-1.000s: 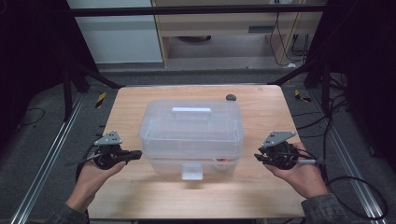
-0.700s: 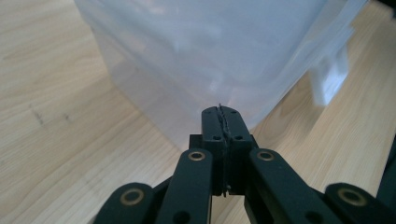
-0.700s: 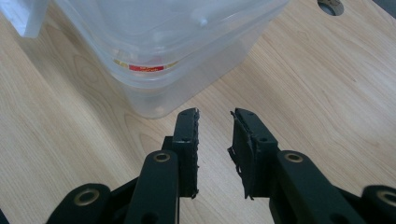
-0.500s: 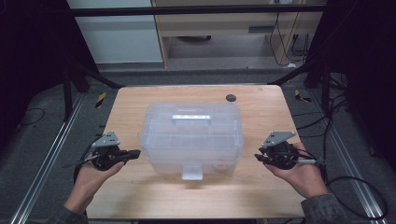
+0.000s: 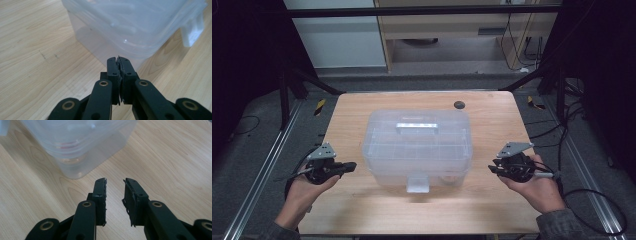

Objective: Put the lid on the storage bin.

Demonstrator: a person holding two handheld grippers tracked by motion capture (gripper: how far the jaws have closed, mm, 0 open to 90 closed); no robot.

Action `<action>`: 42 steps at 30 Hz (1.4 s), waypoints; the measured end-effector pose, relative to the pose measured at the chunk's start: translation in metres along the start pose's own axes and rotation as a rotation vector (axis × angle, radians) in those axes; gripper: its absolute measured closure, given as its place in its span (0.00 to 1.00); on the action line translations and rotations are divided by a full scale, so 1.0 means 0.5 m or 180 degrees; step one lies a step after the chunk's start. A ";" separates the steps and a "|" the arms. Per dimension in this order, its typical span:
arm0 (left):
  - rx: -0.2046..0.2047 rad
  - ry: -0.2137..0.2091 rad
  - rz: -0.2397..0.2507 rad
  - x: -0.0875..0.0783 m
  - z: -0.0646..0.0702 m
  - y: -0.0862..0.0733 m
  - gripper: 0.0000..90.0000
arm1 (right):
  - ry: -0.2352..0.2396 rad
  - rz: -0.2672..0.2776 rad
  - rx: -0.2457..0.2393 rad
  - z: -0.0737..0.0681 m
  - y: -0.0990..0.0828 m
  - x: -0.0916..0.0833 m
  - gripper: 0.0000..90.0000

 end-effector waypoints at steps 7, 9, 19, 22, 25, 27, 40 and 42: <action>0.0023 0.0181 -0.0051 0.006 -0.020 -0.009 0.87 | -0.0065 0.0017 0.0150 0.018 -0.008 0.015 0.72; 0.0008 0.0322 -0.0054 0.008 -0.030 -0.010 0.75 | -0.0100 0.0031 0.0197 0.023 -0.007 0.019 0.68; -0.0066 0.0670 -0.0046 0.034 -0.079 -0.017 0.25 | -0.0387 0.0080 0.0411 0.057 -0.001 0.036 0.45; -0.0136 0.0697 -0.0073 0.046 -0.089 -0.022 0.18 | -0.0428 0.0061 0.0478 0.064 -0.005 0.049 0.39; -0.0168 0.0718 -0.0131 0.060 -0.096 -0.029 0.14 | -0.0455 0.0021 0.0560 0.074 -0.009 0.066 0.34; -0.0204 0.0701 -0.0162 0.069 -0.099 -0.034 0.11 | -0.0459 -0.0014 0.0634 0.081 -0.012 0.078 0.30; -0.0347 0.0660 -0.0406 0.132 -0.115 -0.092 0.06 | -0.0377 -0.0106 0.1090 0.111 -0.050 0.156 0.21; -0.0357 0.0661 -0.0410 0.139 -0.119 -0.098 0.06 | -0.0401 -0.0101 0.1125 0.117 -0.056 0.165 0.20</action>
Point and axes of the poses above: each handheld gripper's, and its own axes: x roughly forward along the jaws, y roughly out of its top, z roughly to its right, the point moved 8 cm from there along x, roughly forward along the jaws, and after that the axes turned 2 degrees about x, right-handed, at the moved point
